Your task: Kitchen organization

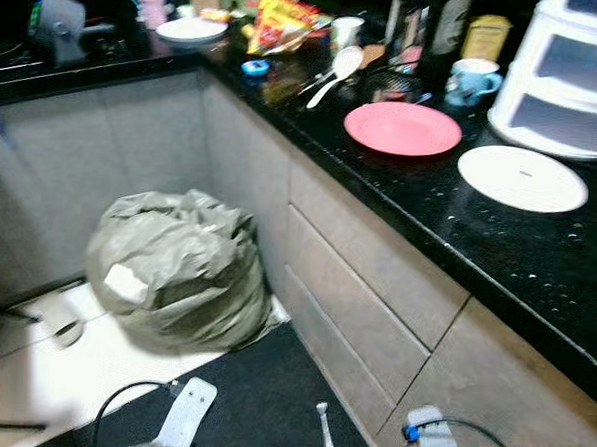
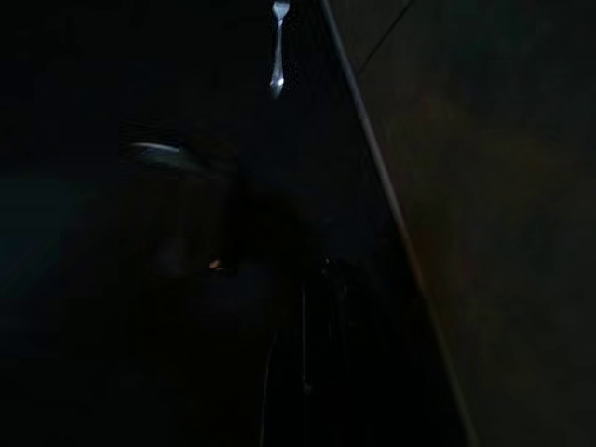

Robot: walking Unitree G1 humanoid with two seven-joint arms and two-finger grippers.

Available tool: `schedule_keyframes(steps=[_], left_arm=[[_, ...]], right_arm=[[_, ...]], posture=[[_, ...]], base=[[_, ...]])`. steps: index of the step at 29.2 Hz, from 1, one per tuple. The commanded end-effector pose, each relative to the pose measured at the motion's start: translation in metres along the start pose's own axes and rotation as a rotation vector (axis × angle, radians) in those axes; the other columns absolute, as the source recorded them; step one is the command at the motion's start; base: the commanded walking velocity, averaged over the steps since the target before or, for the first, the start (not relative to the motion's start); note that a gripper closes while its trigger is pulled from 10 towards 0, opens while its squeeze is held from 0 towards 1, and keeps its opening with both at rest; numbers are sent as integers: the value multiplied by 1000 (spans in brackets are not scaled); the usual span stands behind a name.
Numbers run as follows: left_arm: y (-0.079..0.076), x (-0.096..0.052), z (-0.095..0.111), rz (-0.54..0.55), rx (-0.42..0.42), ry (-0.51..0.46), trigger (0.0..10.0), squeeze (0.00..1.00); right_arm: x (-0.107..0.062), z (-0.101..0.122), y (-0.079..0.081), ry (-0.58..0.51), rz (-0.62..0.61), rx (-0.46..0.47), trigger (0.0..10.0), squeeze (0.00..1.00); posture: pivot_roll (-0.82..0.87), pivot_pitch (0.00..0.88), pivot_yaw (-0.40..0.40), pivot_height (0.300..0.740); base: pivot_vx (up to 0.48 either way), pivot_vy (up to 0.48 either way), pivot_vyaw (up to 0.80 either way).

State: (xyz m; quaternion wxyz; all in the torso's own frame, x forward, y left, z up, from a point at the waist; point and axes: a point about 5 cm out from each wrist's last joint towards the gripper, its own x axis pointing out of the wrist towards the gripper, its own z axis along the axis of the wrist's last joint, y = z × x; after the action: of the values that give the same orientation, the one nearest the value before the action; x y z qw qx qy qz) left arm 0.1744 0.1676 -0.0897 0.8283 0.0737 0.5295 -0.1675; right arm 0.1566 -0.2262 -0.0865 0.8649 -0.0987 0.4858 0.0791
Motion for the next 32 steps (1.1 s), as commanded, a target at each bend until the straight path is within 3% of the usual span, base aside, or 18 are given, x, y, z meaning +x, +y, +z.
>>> schedule_keyframes(steps=[1,24,28,29,32], left_arm=[[3,-1,0,11,2,5,10000,0],[4,-1,1,11,2,6,10000,0],[4,-1,1,10,2,5,10000,0],[3,-1,1,10,1,5,10000,0],[3,-1,1,11,0,4,10000,0]], right_arm=[[1,2,0,-3,5,1,10000,0],[1,7,5,-35,100,3,10000,0],[0,11,13,-92,215,63,10000,0],[0,12,17,-106,271,94,10000,525],[-1,12,20,-114,306,114,10000,525]], posture=[[-24,0,47,740],[-23,0,47,740],[-19,0,46,740],[-19,0,47,740],[-19,0,47,740]], base=[[0,0,-800],[0,0,-800],[0,0,0],[0,0,0],[0,0,0]])
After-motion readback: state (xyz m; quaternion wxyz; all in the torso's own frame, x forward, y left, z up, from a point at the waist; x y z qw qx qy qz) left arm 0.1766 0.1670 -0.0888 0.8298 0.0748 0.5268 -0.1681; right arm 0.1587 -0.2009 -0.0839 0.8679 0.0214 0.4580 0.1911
